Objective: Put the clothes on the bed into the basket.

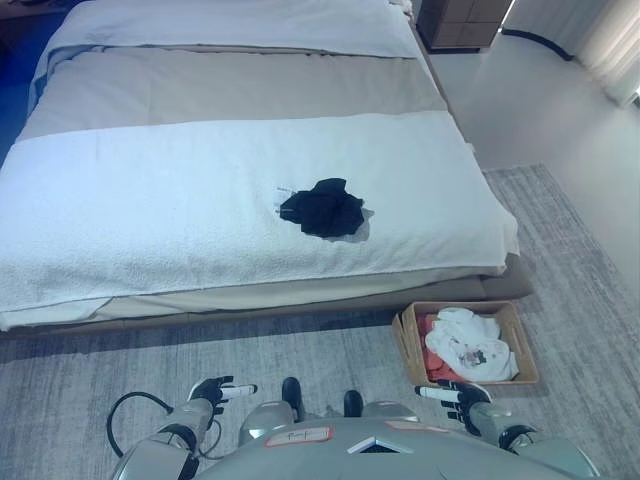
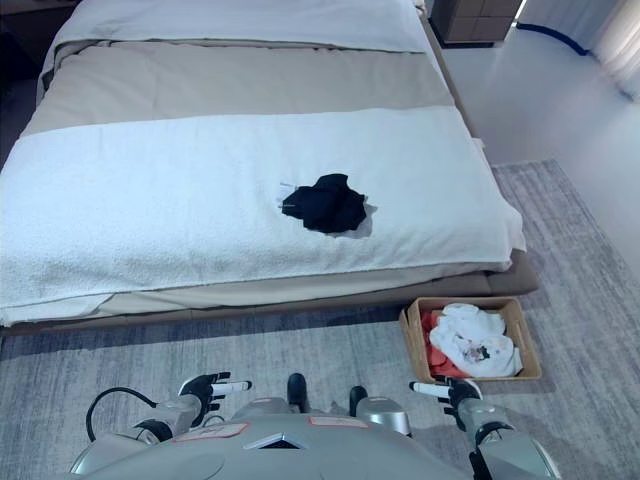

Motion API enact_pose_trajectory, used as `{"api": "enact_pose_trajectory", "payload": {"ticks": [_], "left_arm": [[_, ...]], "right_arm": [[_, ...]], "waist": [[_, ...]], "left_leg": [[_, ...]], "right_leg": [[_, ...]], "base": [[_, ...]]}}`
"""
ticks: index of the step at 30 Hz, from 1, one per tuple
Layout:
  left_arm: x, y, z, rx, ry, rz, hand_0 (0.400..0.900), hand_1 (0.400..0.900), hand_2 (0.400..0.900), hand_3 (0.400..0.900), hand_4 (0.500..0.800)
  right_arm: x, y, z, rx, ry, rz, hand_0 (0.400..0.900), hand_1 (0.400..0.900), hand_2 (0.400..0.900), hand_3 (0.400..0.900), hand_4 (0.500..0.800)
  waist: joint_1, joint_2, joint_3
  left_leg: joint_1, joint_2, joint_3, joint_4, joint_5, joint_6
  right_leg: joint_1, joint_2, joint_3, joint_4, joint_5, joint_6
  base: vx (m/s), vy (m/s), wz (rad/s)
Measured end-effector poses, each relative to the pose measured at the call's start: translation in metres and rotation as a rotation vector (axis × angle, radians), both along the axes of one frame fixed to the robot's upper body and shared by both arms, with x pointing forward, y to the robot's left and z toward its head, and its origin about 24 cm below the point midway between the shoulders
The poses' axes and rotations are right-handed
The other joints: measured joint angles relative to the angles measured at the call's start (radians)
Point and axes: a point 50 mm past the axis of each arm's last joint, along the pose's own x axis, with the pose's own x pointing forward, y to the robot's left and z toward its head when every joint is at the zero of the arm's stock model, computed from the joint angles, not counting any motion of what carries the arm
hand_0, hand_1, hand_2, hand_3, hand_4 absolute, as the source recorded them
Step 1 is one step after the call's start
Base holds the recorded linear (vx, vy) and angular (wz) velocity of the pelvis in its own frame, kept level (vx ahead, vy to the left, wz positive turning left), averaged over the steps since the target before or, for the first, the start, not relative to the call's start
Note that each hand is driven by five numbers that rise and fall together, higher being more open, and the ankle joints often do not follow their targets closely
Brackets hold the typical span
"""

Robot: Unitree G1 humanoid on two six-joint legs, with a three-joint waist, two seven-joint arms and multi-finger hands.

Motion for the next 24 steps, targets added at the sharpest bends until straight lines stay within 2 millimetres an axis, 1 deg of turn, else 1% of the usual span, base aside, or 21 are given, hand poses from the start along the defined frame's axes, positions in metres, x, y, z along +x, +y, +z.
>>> {"api": "enact_pose_trajectory", "payload": {"ticks": [24], "left_arm": [[0.0001,0.0008,0.0003,0.001,-0.002,0.004,0.9,0.9,0.9,0.9,0.8]], "right_arm": [[-0.0036,-0.001,-0.0004,-0.003,0.015,-0.006,0.9,0.9,0.9,0.9,0.8]], "waist": [[0.0,0.004,-0.003]], "left_leg": [[0.0,0.0,-0.01,0.0,0.0,0.0]], "right_leg": [[0.005,0.002,-0.011,0.0,-0.003,-0.005]], "base": [[0.0,-0.004,0.01]]}}
